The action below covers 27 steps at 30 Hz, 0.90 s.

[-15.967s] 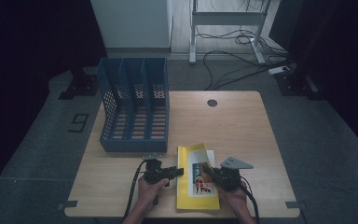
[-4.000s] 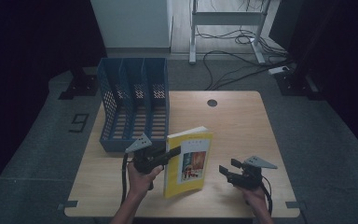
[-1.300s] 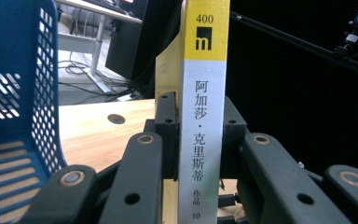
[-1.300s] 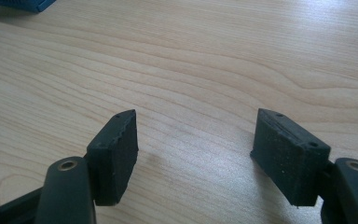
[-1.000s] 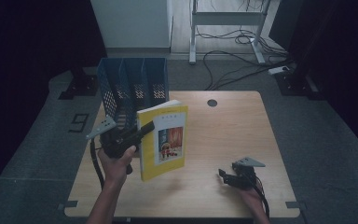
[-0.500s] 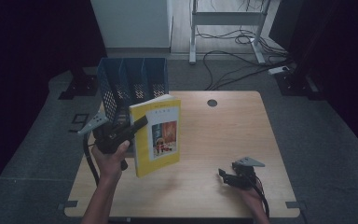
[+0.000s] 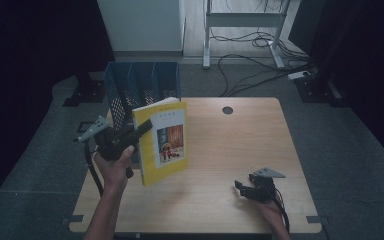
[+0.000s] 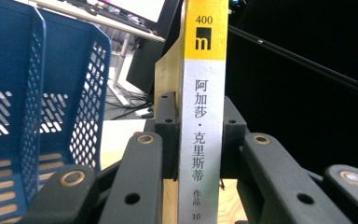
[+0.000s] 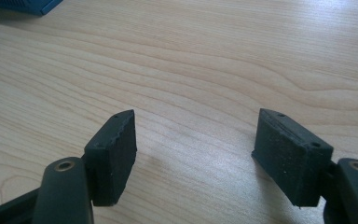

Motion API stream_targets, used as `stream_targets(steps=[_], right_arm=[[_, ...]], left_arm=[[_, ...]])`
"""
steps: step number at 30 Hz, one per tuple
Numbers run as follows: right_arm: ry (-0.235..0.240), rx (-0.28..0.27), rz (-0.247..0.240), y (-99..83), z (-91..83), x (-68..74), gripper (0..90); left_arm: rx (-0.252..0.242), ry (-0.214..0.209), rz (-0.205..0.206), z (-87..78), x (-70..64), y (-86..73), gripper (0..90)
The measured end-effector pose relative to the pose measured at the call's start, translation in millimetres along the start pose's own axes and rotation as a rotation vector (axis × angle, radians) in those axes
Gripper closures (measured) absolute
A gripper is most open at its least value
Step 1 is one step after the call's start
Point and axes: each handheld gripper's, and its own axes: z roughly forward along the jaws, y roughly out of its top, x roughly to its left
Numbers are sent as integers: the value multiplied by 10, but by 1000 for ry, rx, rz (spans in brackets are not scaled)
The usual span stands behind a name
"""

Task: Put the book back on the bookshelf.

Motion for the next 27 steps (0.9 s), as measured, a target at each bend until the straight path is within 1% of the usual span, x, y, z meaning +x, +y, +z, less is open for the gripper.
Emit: stream_targets(steps=[3, 7, 11, 19, 23, 27], right_arm=[[5, 0, 7, 0, -3, -6, 288], [2, -1, 2, 0, -1, -3, 288], [0, 0, 9, 0, -3, -5, 288], [-4, 0, 12, 1, -5, -11, 288], [-6, 0, 12, 1, -5, -12, 288], [-6, -3, 12, 0, -2, -11, 289]], left_arm=[[-6, 12, 2, -4, 10, 9, 755], [-15, 25, -1, -2, 25, 7, 755], [-11, 29, -3, 11, 34, 8, 755], [-22, 44, -7, -8, 72, 43, 755], [-36, 65, -10, -31, 101, 61, 755], [-33, 86, -6, -49, 125, 69, 755]])
